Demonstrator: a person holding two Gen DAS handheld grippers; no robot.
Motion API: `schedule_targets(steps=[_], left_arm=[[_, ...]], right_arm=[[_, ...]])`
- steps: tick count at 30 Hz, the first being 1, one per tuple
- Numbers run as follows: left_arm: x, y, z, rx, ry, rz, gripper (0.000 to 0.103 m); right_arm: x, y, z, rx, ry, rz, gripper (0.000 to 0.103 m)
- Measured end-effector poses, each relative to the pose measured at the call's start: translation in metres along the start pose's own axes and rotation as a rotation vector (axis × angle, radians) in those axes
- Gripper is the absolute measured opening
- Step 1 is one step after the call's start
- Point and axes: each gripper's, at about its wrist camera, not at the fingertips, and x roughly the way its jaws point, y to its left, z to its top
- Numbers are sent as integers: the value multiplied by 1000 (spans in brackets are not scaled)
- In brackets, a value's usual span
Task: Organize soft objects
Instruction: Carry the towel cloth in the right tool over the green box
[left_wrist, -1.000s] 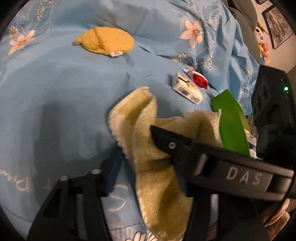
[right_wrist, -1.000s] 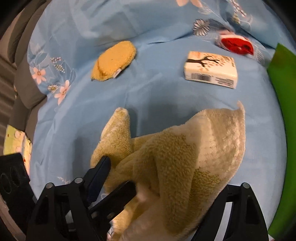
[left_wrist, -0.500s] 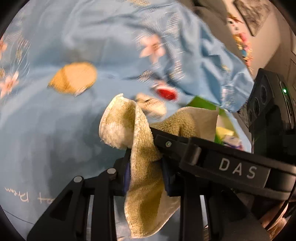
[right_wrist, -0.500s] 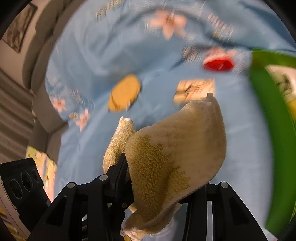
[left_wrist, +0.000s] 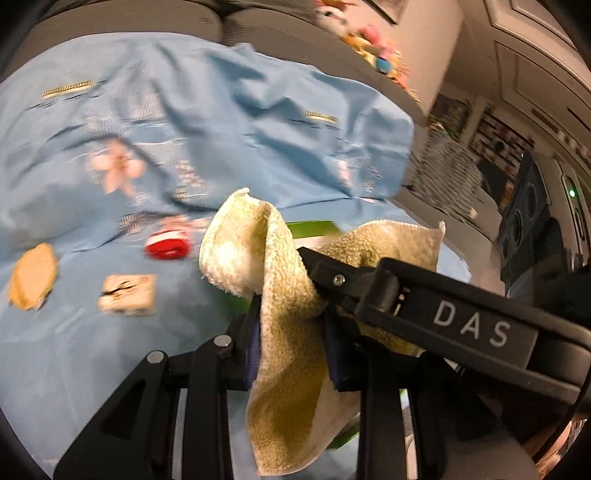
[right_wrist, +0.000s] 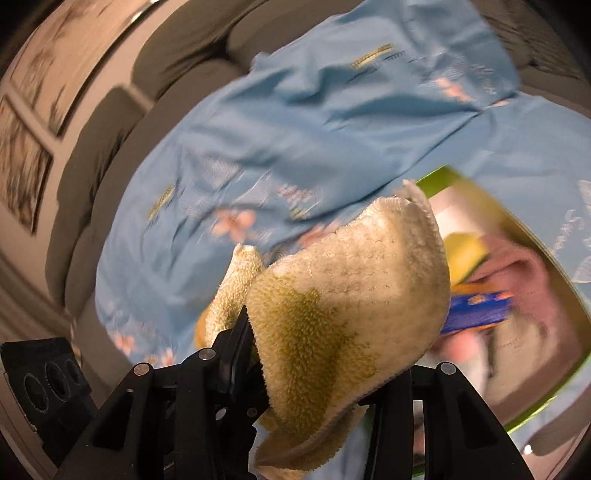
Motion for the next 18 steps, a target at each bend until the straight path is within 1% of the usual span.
schedule_targets(steps=[4,6,9,11,13,18], left_arm=[[19,-22,11,48,13,-39,27],[29,-26,16,50,21,-67,27],[36,-30,15,59,25,-98,27],[49,-33,13,62,43,-111,27],[65,-32,12,45,77,-116,27],[95,-20,9,-15,147,-74,28]], right_arm=[[-16,-27,15,50,-54,-13,45],[-19,-34,19,63,-74,-20,45],[-21,-46,28,82,-108,-54,45],[-19,-52,31,80,-118,-92,45],[-12,-60,33,92,-104,-134,45],[12,-82,37,120,-26,-217,45]])
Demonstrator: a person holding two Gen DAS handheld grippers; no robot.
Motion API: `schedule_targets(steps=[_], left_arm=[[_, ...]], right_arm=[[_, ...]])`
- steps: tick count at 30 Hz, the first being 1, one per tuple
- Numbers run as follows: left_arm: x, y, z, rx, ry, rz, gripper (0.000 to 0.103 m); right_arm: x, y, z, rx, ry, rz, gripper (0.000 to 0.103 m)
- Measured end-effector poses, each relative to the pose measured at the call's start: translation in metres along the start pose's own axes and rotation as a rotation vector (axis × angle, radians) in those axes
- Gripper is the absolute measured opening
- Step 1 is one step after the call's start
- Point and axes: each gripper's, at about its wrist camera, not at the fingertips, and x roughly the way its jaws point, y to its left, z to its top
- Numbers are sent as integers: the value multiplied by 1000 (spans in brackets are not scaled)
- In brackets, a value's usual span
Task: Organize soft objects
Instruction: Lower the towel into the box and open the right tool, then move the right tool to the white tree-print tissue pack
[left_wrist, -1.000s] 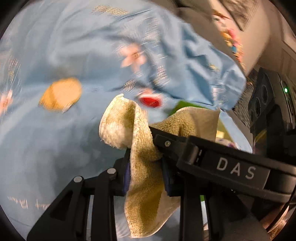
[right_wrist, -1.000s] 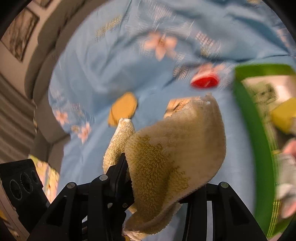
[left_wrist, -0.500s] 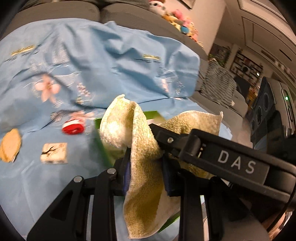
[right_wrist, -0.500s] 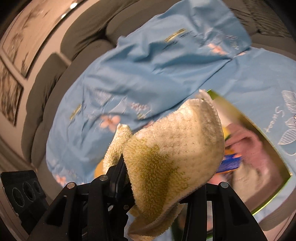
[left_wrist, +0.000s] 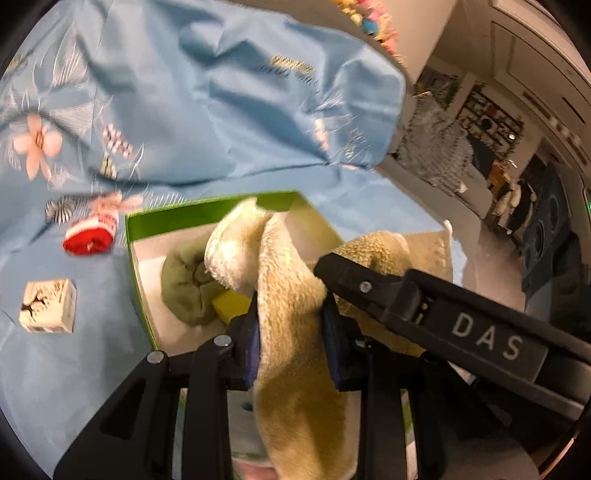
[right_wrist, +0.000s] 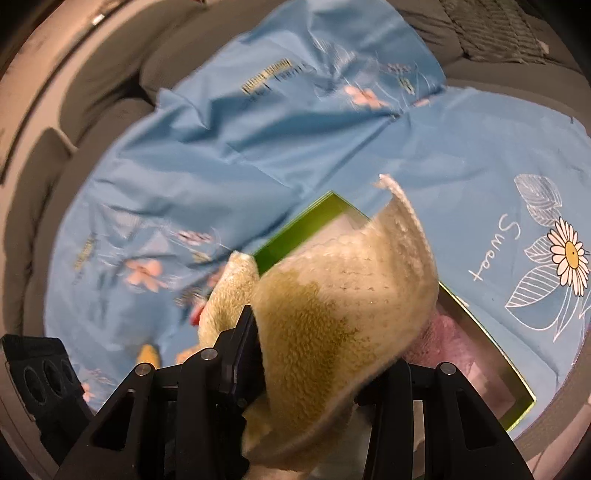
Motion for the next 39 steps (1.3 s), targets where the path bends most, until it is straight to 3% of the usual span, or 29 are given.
schedule_targets(steps=[3,7,12,15,20,22,25,29,31,35,39], left_arm=[[7,2,0,-15,26,20,29],[13,6,1,-32,35,52,32],[22,14,0,-66,63,95,34],[17,15,1,-79,59,85,44],[-8,9,3,-60,22,80,59],[-23,7,2,-59,-5,72,78],[-45,7,-1,-47,-49,83,85],[-73,20,-12,-69,-82,126,87],[-90,35,-22,-108,-100,148,87],[-120,69,-44,-164,-113,195,87],[-152,111,-70,-238,-136,274,87]], right_arm=[[12,-13,2,49,51,-11,46],[5,-20,1,82,31,-28,64],[-16,-19,0,64,-38,-54,65],[-23,-21,2,75,-59,-59,65],[-29,-16,1,66,-73,-53,65],[-31,-10,-1,49,-80,-51,67],[-35,0,-4,17,-98,-47,75],[-42,13,-10,-13,-133,-39,80],[-47,23,-13,-52,-163,-40,87],[-53,44,-23,-167,-216,-77,89],[-51,66,-37,-235,-196,-57,90]])
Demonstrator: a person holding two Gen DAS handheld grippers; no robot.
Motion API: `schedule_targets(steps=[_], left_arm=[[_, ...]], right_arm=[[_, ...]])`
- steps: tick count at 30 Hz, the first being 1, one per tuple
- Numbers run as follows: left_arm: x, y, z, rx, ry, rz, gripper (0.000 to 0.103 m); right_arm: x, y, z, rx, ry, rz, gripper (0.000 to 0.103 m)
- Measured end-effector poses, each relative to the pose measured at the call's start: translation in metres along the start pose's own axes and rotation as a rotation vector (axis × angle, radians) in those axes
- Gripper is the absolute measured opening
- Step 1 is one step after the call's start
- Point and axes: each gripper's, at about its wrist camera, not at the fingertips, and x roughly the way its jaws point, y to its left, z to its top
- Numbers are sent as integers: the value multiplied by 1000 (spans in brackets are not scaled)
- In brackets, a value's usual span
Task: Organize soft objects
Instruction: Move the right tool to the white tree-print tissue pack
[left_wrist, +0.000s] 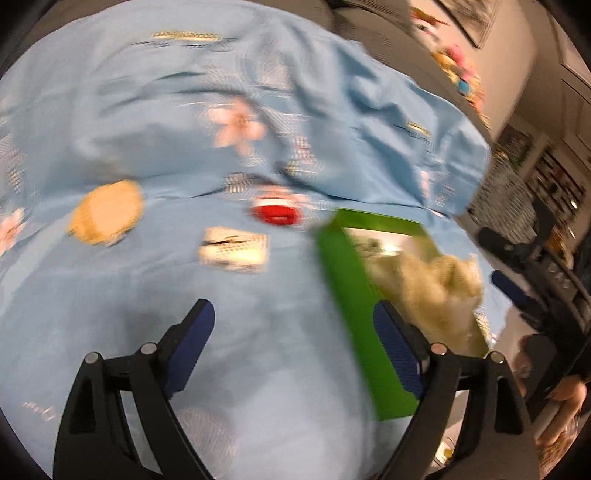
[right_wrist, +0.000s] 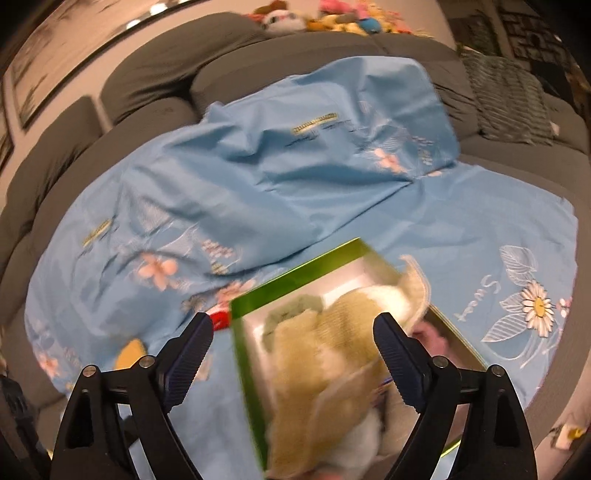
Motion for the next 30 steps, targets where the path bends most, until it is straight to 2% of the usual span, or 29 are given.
schedule_targets(steps=[6,11,14,16,19,22,25,30], left_arm=[[-23,72,-20,-90,8,82,87],[-32,124,-34,-193,11,166,87],[-34,144,-40,-237,28,209,87],[-35,150,-37,-248,34,212,87],[-41,161,-35,-290,17,201,87],[-39,162,-33,-288,27,198,87],[-40,163,-34,-279,34,206,87],[-41,176,-33,-288,20,245,87]], right_arm=[[-1,55,-19,-97,9,119,98],[26,113,-46,-181,116,155,98],[63,139,-63,-222,210,110,98],[95,155,-74,-263,279,41,98],[131,166,-86,-288,350,-8,98],[163,177,-99,-340,371,-81,98],[187,177,-107,-343,405,-120,98],[204,173,-106,-393,353,-164,97]])
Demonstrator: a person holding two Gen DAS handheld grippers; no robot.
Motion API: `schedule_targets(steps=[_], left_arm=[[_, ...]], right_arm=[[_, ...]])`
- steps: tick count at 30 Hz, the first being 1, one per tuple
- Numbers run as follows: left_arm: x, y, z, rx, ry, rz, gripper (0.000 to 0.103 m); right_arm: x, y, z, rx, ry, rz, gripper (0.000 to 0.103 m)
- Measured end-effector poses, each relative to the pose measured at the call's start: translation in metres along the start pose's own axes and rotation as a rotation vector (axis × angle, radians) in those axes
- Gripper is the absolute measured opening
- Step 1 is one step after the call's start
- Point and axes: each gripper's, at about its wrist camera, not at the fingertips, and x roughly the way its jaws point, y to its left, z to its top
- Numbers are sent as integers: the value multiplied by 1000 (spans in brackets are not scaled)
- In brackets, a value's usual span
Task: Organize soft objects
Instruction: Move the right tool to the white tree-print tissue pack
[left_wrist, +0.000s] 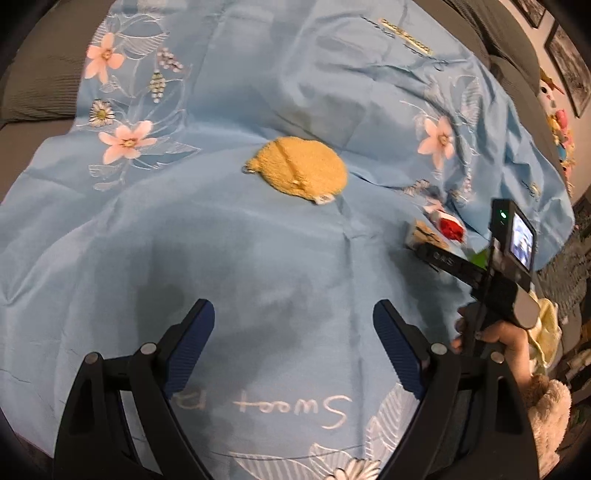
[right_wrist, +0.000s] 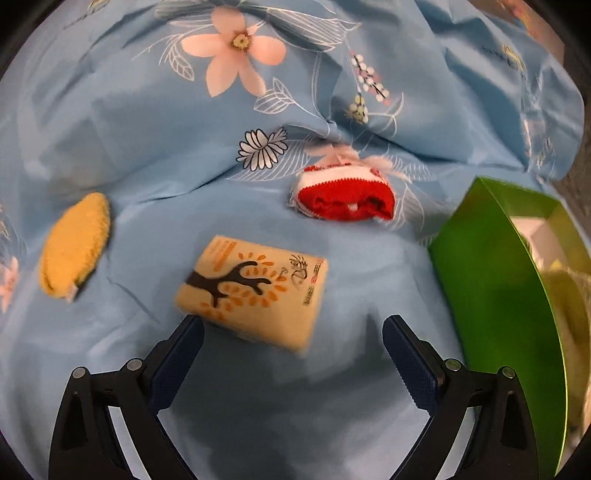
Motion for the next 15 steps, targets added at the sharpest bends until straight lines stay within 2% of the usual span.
schedule_targets(steps=[2,3,4,6,9,15], left_arm=[[-1,5,2,-14,-4,16,87],[-2,8,3,-25,-7,11,87],[-3,9,5,-32,-11,4,87],[-6,12,6,-43,-21,-10,87],[-10,15,7,-55,-32,-4,87],[-15,17,5,-72,-26,-8,87]], right_arm=[[1,-5,-1,7,-3,27,82],[0,-8,-1,24,-4,36,64],[-2,-11,-2,37,-1,33,52],[-10,-14,-3,49,-10,38,47],[-31,-12,-5,39,-31,103,41],[-66,-1,-17,-19,-54,214,40]])
